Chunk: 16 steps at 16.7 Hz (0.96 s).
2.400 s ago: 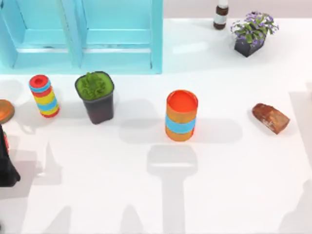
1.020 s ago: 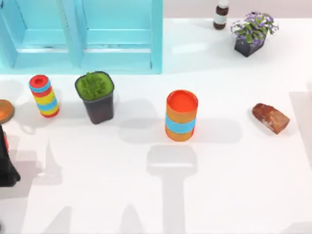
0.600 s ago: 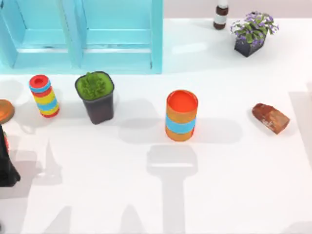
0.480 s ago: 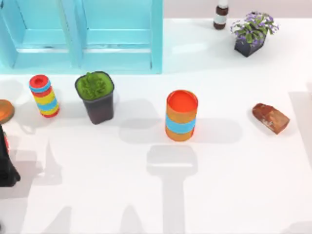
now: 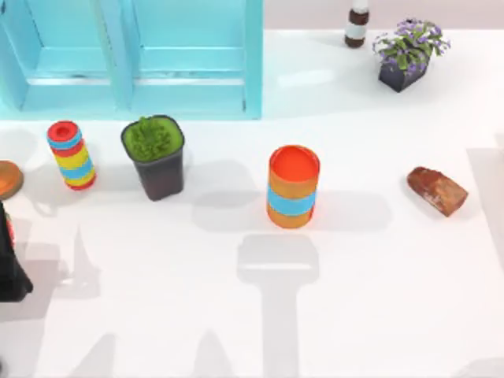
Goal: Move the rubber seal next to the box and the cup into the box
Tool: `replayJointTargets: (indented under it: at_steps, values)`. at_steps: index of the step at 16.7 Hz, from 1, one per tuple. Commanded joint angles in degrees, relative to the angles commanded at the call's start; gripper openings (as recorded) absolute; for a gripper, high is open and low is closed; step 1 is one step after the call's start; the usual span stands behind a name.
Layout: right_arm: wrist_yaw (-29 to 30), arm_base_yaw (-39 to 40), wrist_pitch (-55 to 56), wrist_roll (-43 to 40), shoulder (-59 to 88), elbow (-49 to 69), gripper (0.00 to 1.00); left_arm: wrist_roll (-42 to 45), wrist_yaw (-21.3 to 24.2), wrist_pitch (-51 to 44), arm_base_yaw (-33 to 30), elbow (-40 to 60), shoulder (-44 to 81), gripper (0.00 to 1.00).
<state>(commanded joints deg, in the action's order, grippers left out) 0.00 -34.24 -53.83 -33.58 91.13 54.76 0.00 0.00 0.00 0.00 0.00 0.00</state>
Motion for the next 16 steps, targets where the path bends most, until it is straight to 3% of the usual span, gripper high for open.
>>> replayJointTargets:
  at_steps: [5, 9, 13, 16]
  values:
    - [-3.1, -1.5, 0.0, -1.6, -0.4, 6.2, 1.0, 0.0, 0.0, 0.0, 0.0, 0.0, 0.0, 1.0]
    - [-4.5, -0.8, -9.3, -1.6, -2.2, 17.1, 1.0, 0.0, 0.0, 0.0, 0.0, 0.0, 0.0, 1.0]
    - [-1.8, -0.2, -20.7, -0.8, -3.6, 20.6, 1.0, 0.0, 0.0, 0.0, 0.0, 0.0, 0.0, 1.0]
    - [0.0, -0.3, -23.3, -0.4, -4.2, 19.0, 1.0, 0.0, 0.0, 0.0, 0.0, 0.0, 0.0, 1.0]
